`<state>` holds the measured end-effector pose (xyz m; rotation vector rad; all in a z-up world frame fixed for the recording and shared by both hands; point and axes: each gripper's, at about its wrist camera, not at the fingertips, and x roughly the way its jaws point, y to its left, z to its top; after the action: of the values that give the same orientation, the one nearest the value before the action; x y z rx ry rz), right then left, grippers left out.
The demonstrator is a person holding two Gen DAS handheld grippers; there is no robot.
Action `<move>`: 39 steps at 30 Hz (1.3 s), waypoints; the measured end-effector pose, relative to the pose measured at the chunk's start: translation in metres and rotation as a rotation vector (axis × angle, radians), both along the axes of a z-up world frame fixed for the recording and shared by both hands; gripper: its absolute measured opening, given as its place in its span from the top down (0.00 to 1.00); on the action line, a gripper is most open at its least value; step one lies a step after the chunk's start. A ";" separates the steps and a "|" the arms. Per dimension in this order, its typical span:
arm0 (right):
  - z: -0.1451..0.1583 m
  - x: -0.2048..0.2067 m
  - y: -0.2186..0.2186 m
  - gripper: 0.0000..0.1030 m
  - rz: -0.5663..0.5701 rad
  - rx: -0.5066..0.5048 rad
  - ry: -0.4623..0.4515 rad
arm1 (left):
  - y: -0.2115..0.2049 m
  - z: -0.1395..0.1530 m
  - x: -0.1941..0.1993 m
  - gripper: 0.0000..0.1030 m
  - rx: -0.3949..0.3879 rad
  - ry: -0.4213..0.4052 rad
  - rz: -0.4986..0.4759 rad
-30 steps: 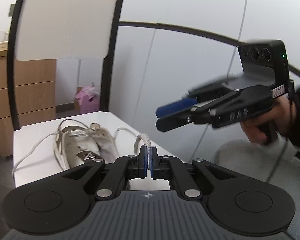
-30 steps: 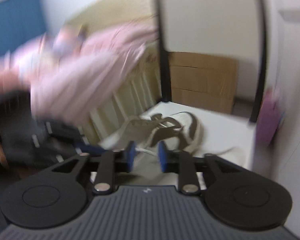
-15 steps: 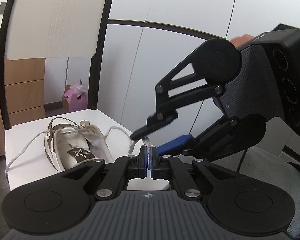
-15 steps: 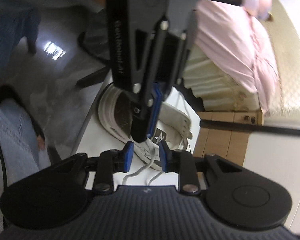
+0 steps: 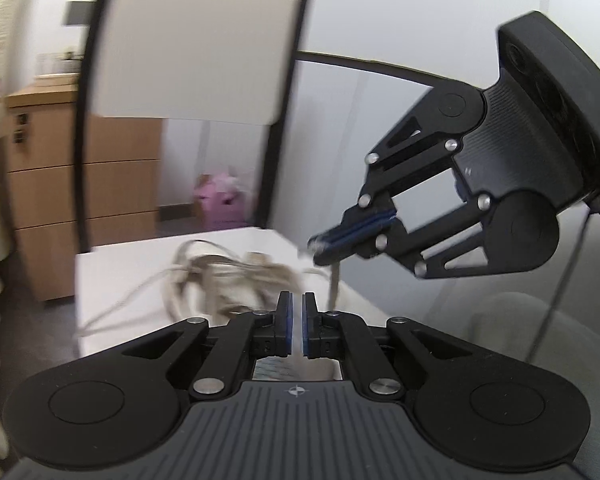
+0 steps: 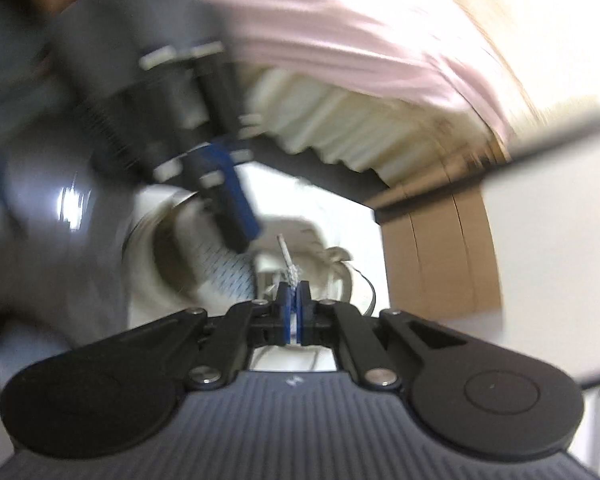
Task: Lace up shoes with both hands
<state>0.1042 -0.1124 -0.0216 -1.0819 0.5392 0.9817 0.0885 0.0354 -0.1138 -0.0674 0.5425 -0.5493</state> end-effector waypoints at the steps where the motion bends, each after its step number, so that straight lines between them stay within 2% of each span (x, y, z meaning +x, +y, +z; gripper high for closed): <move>1: 0.001 0.013 0.003 0.97 -0.063 0.053 0.038 | 0.000 -0.002 0.005 0.93 0.024 0.002 0.024; 4: -0.008 0.053 0.007 0.97 -0.232 0.173 0.162 | -0.003 -0.008 0.021 0.89 0.087 0.008 0.074; 8: -0.025 0.089 0.007 0.97 -0.374 0.250 0.269 | -0.004 -0.013 0.036 0.87 0.112 0.027 0.105; 10: -0.032 0.099 0.007 0.97 -0.405 0.268 0.300 | -0.004 -0.015 0.042 0.69 0.118 0.022 0.115; 12: -0.039 0.102 0.006 0.97 -0.416 0.270 0.316 | -0.005 -0.018 0.045 0.61 0.133 0.016 0.123; 20: -0.052 0.111 0.002 0.97 -0.459 0.327 0.407 | -0.018 -0.026 0.062 0.61 0.168 0.018 0.101; 21: -0.053 0.112 0.003 0.97 -0.461 0.322 0.411 | -0.019 -0.027 0.064 0.66 0.172 0.022 0.107; 22: -0.053 0.112 0.003 0.97 -0.464 0.320 0.417 | -0.018 -0.028 0.066 0.77 0.165 0.030 0.113; 24: -0.054 0.116 0.003 0.97 -0.473 0.320 0.441 | -0.010 -0.028 0.071 0.84 0.088 0.076 0.131; 25: -0.055 0.119 0.004 0.97 -0.475 0.320 0.454 | -0.002 -0.030 0.074 0.86 0.023 0.117 0.147; 29: -0.060 0.127 0.006 0.96 -0.475 0.324 0.512 | 0.035 -0.043 0.086 0.86 -0.256 0.274 0.204; 31: -0.063 0.129 0.009 0.96 -0.468 0.318 0.531 | 0.048 -0.051 0.089 0.86 -0.360 0.326 0.218; 35: -0.069 0.133 0.009 0.96 -0.488 0.308 0.586 | 0.063 -0.063 0.093 0.86 -0.509 0.406 0.232; 39: -0.070 0.136 0.006 0.96 -0.491 0.310 0.623 | 0.069 -0.069 0.098 0.86 -0.571 0.445 0.239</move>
<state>0.2400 -0.1064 -0.0913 -0.3180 1.0608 0.9111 0.1863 0.1042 -0.1825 -0.8028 0.7826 -0.4410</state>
